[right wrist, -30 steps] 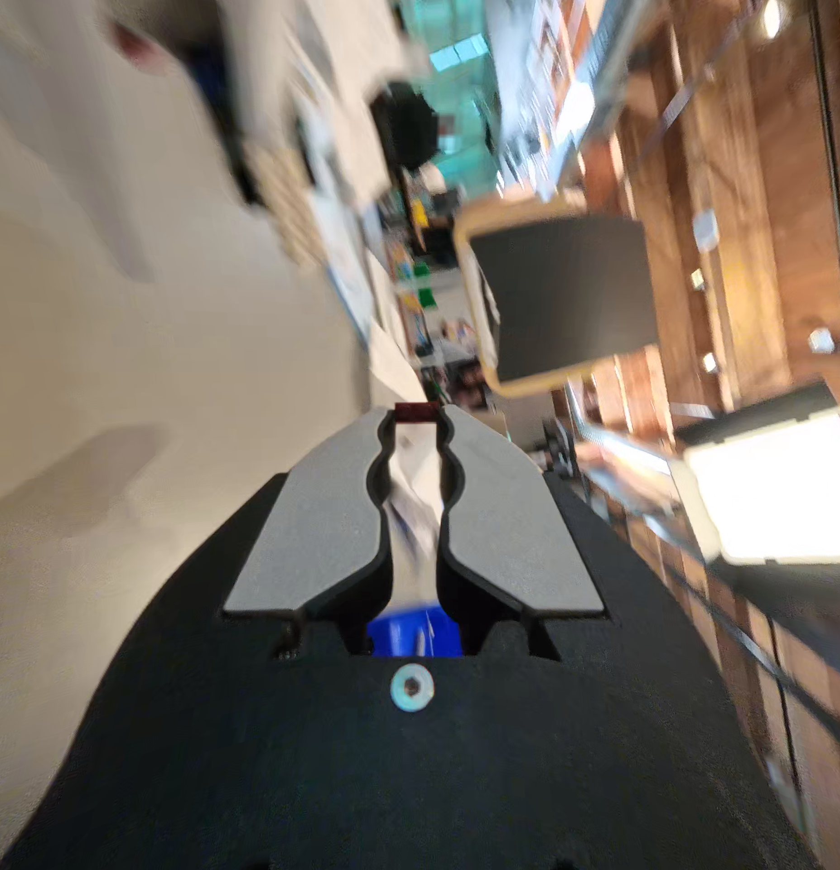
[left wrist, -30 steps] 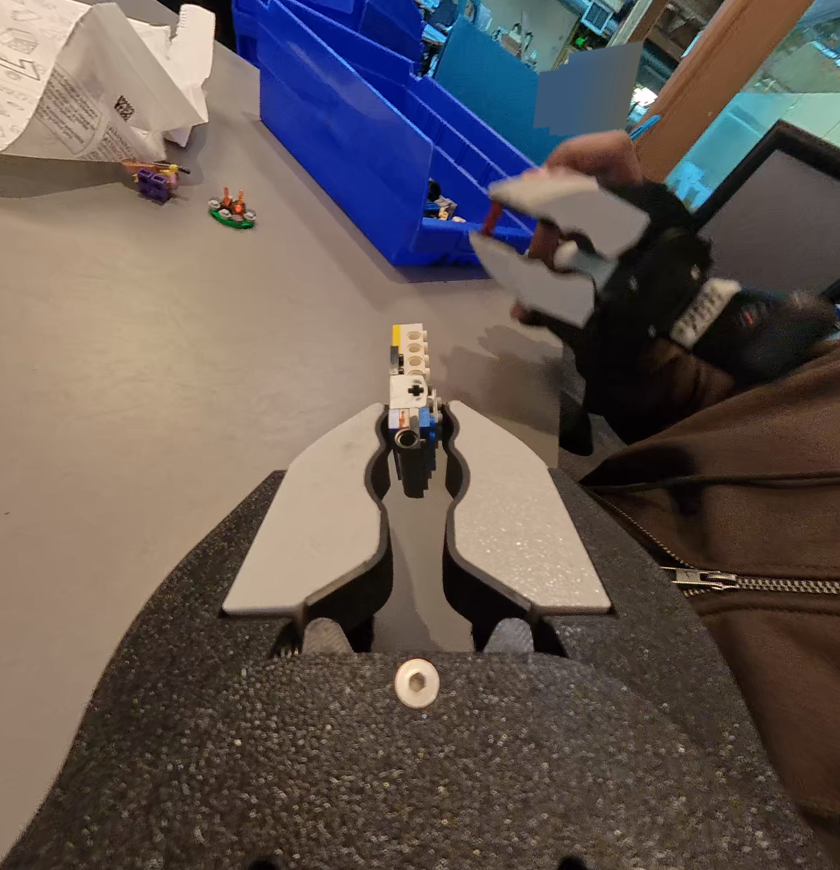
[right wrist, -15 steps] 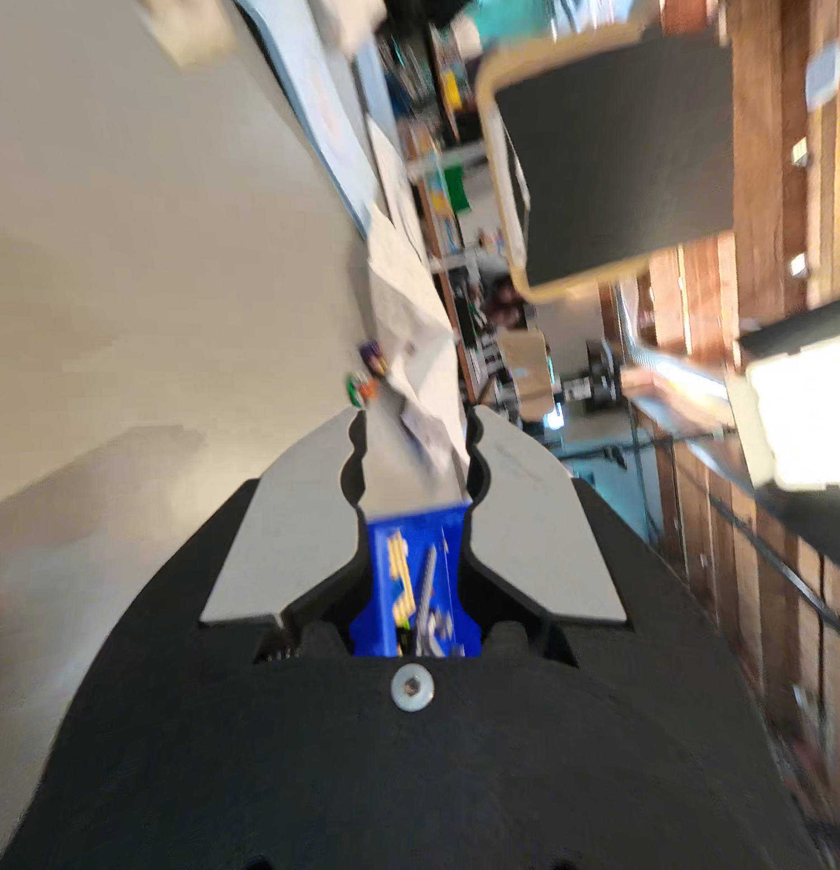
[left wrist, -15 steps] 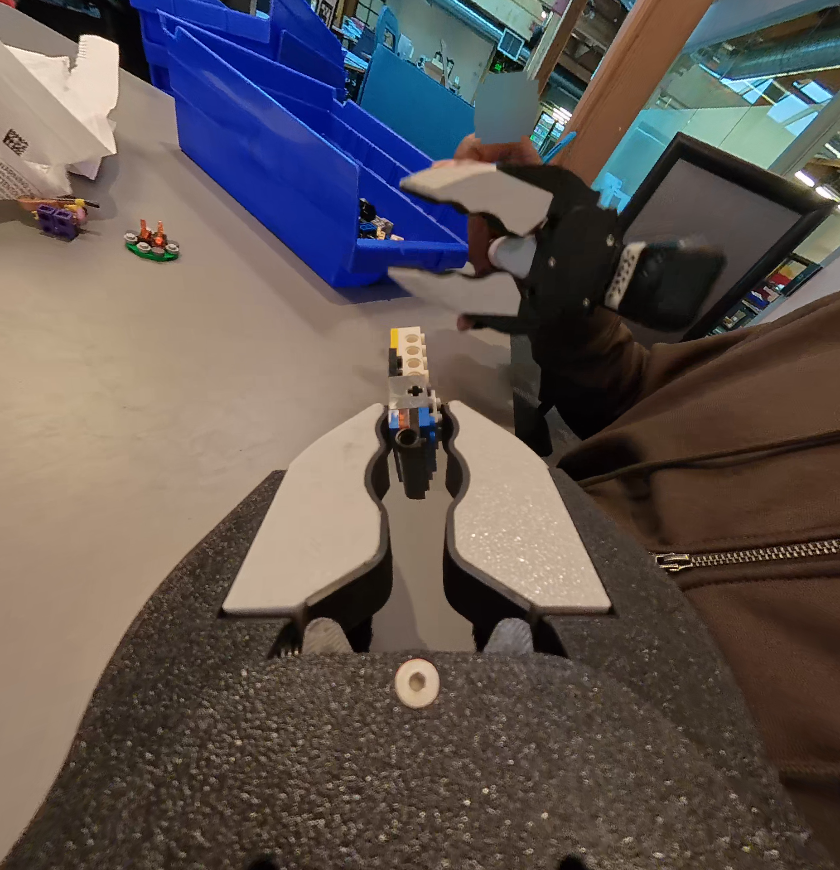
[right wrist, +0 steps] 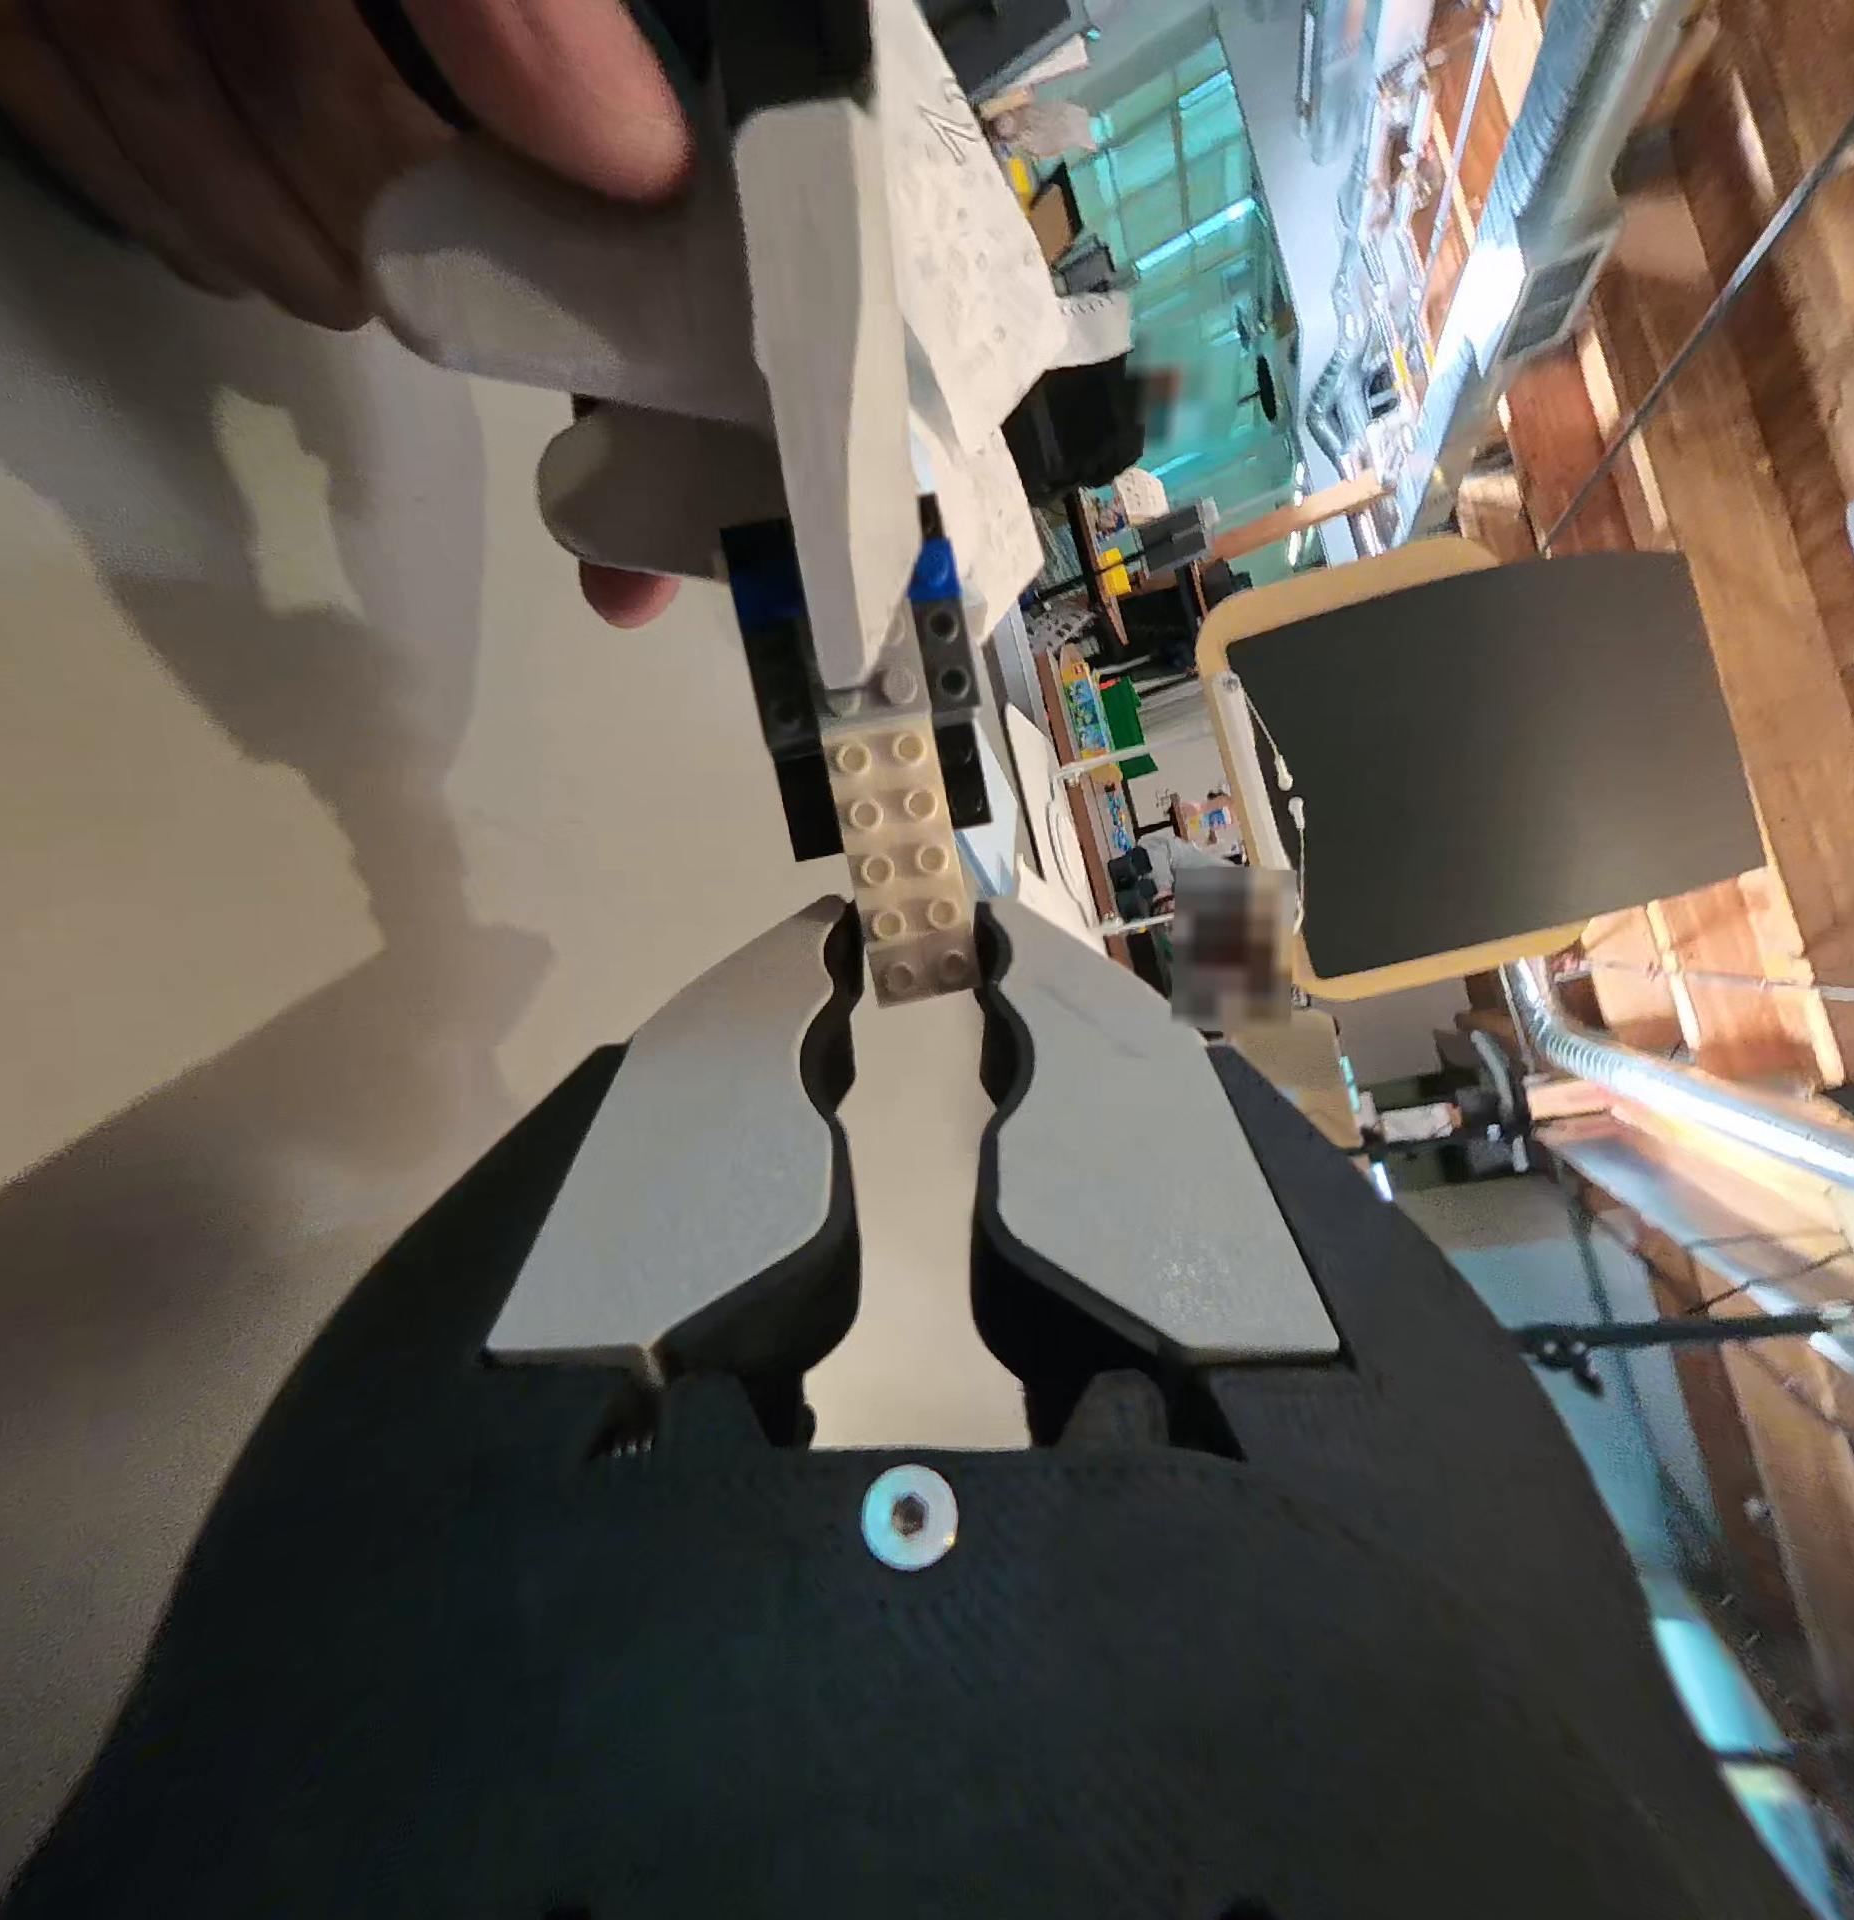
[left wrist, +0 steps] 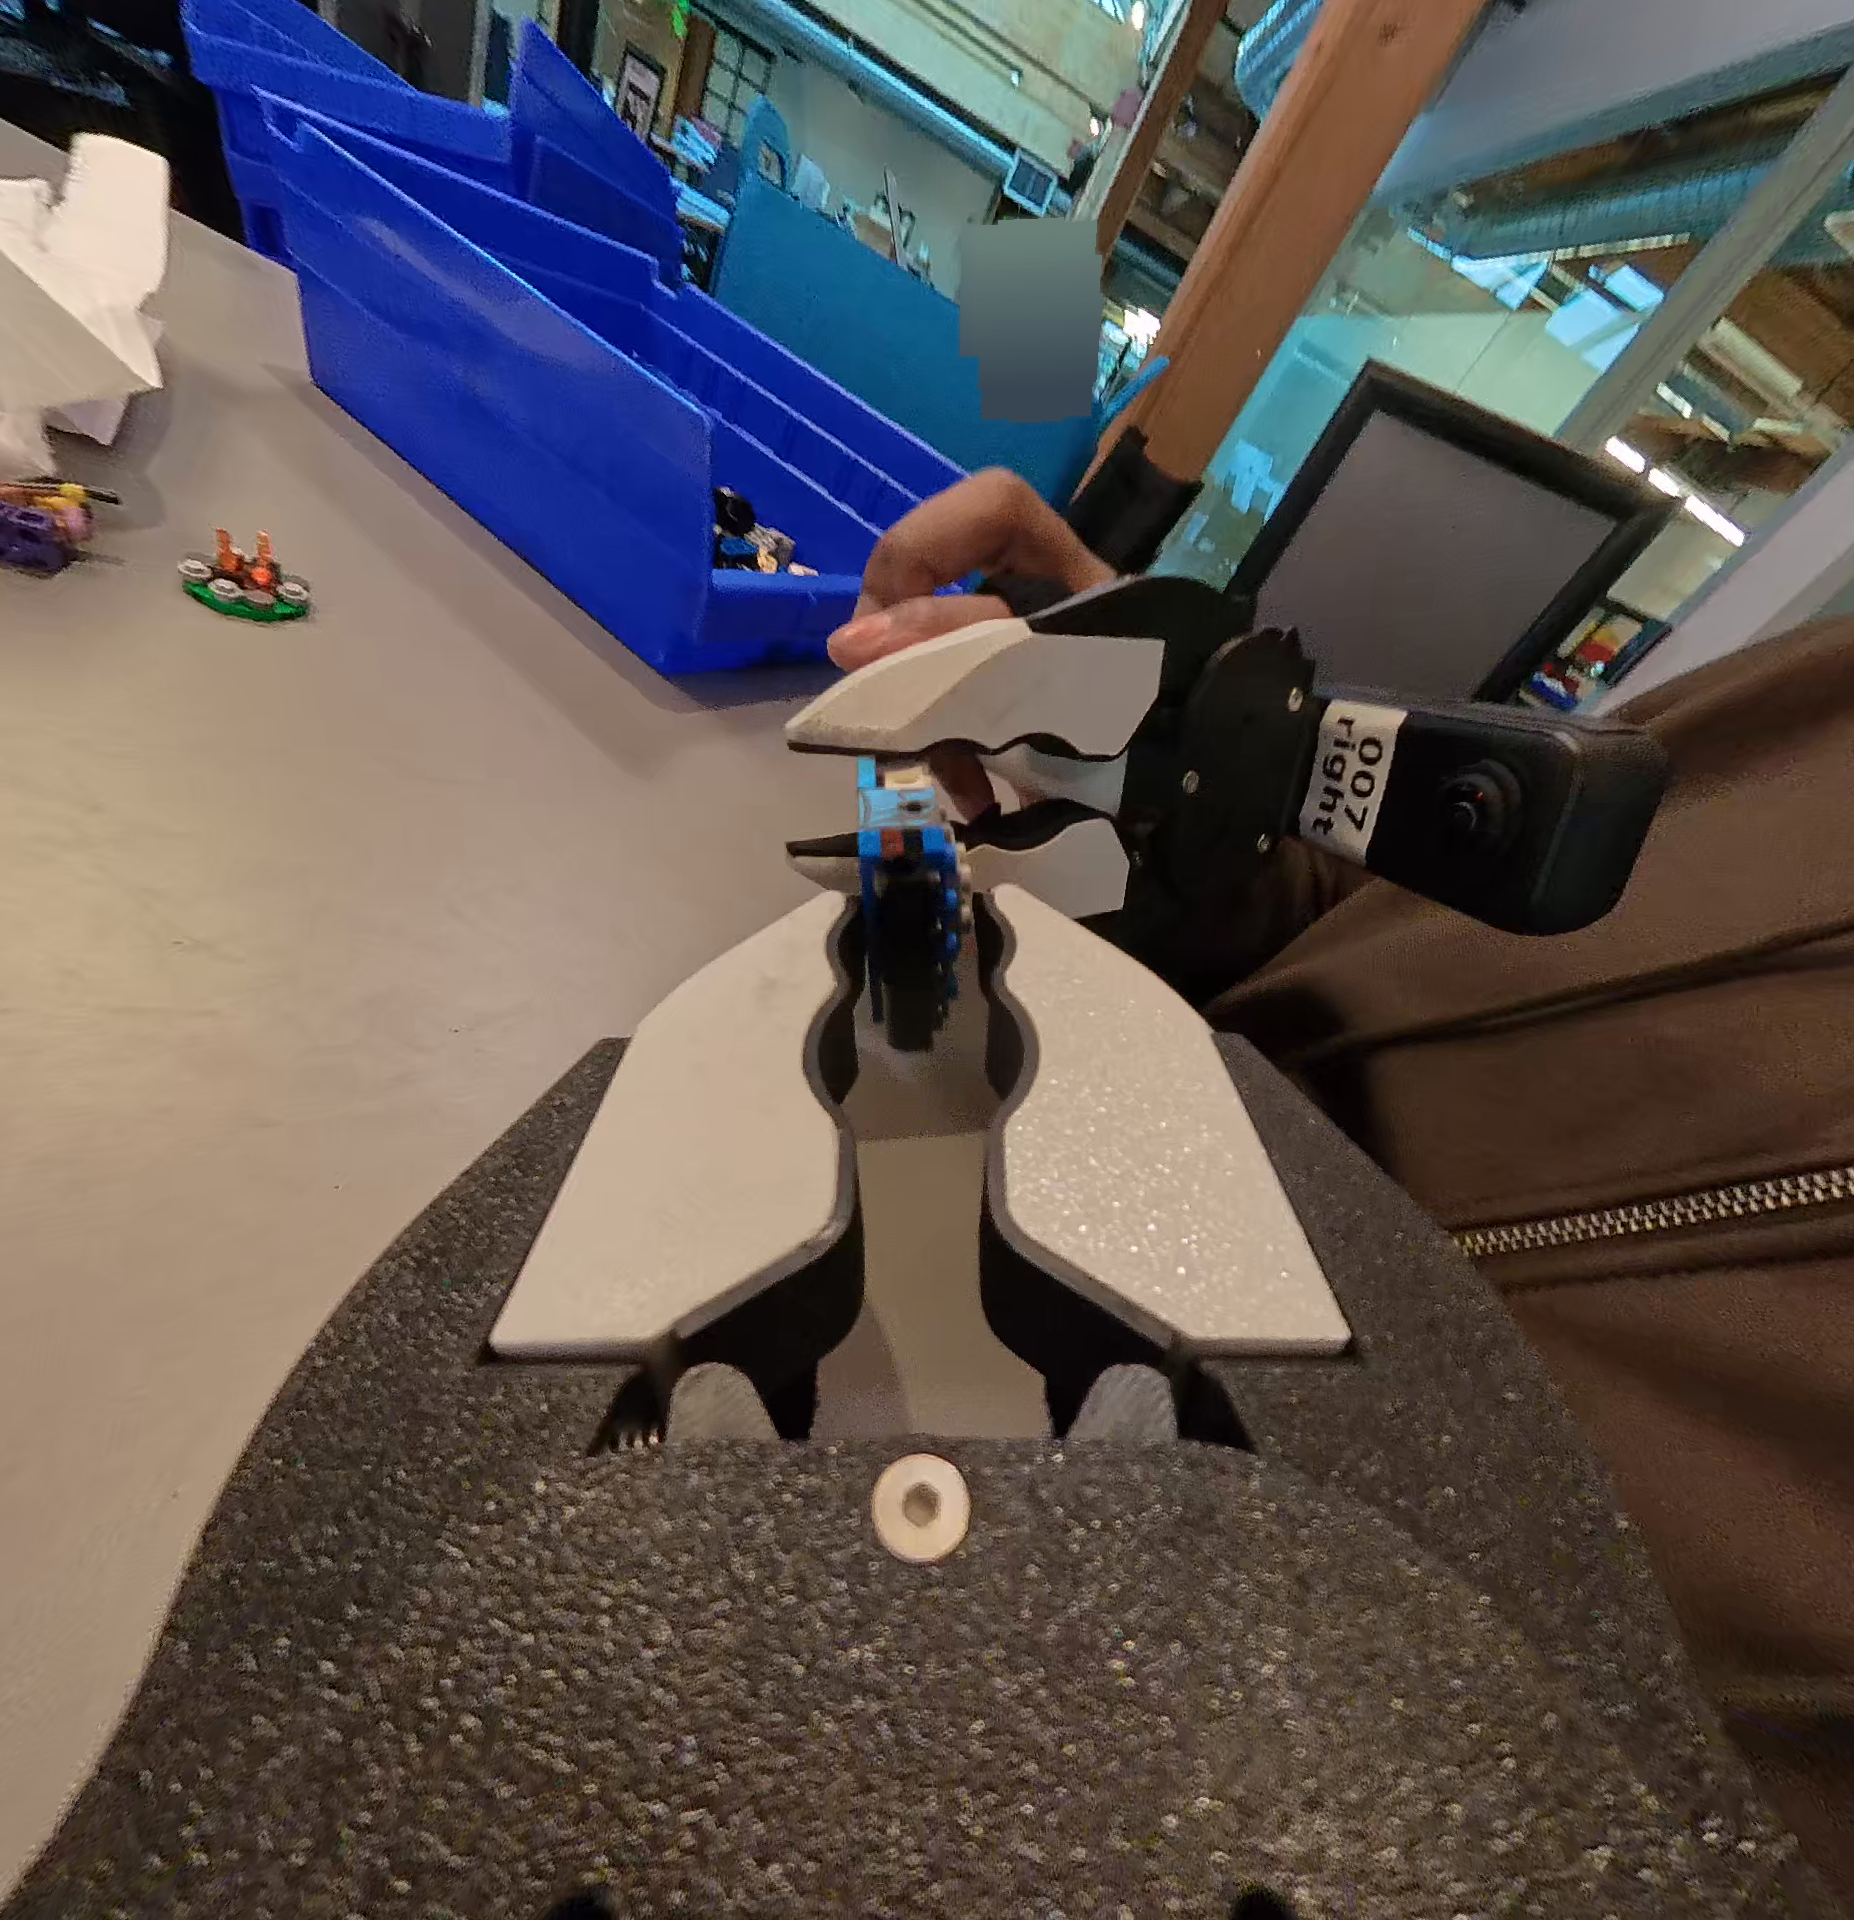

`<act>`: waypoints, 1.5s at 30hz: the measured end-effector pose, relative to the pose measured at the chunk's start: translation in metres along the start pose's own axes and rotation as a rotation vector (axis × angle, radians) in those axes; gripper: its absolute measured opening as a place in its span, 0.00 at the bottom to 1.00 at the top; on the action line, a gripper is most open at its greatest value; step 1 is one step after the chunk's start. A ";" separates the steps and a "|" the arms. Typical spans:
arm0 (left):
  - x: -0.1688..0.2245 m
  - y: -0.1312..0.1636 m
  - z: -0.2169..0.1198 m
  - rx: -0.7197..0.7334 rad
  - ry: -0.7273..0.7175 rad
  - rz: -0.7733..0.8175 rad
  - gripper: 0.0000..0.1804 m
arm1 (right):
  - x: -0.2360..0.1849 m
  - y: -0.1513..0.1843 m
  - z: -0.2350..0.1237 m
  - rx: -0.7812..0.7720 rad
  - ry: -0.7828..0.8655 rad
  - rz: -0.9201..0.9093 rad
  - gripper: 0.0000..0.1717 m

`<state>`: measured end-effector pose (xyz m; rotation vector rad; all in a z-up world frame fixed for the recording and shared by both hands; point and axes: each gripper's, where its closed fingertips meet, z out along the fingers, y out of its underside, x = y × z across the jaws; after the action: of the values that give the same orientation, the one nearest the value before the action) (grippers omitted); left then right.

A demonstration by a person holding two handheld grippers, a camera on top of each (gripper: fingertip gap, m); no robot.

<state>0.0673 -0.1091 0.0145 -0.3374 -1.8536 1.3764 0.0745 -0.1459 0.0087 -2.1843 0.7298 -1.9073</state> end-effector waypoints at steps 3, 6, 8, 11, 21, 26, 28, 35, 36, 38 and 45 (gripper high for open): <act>-0.005 -0.007 -0.003 0.053 -0.021 -0.027 0.13 | 0.005 0.008 0.002 -0.029 0.052 0.105 0.12; -0.006 -0.009 0.000 0.071 -0.034 -0.030 0.16 | 0.009 0.010 0.003 -0.048 0.109 0.158 0.11; -0.006 -0.010 0.004 0.073 -0.047 -0.014 0.16 | 0.012 0.007 0.003 -0.052 0.145 0.151 0.11; -0.005 -0.017 0.003 0.125 -0.072 0.040 0.11 | 0.014 0.000 0.002 -0.035 0.196 0.093 0.11; 0.010 -0.027 -0.005 0.174 -0.148 0.387 0.13 | 0.028 -0.016 -0.010 0.030 0.373 -0.168 0.10; 0.018 -0.023 -0.002 0.136 -0.131 0.460 0.11 | 0.026 -0.017 -0.013 0.049 0.392 -0.270 0.10; 0.020 -0.019 0.000 0.098 -0.139 0.553 0.10 | 0.023 -0.016 -0.013 0.060 0.368 -0.284 0.10; 0.024 -0.005 -0.004 -0.071 -0.301 1.136 0.10 | 0.002 -0.015 -0.028 0.192 0.058 -0.141 0.13; 0.024 -0.003 -0.004 -0.091 -0.308 1.186 0.10 | 0.001 -0.016 -0.031 0.209 0.016 -0.113 0.13; 0.028 0.001 -0.004 -0.107 -0.303 1.265 0.10 | 0.000 -0.020 -0.036 0.235 -0.045 -0.063 0.13; 0.029 0.019 0.004 -0.199 -0.264 1.366 0.10 | -0.020 -0.036 -0.039 0.266 -0.271 -0.010 0.13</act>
<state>0.0412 -0.0866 0.0091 -1.8346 -1.9766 2.1119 0.0451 -0.0984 0.0132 -2.2145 0.3941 -1.5625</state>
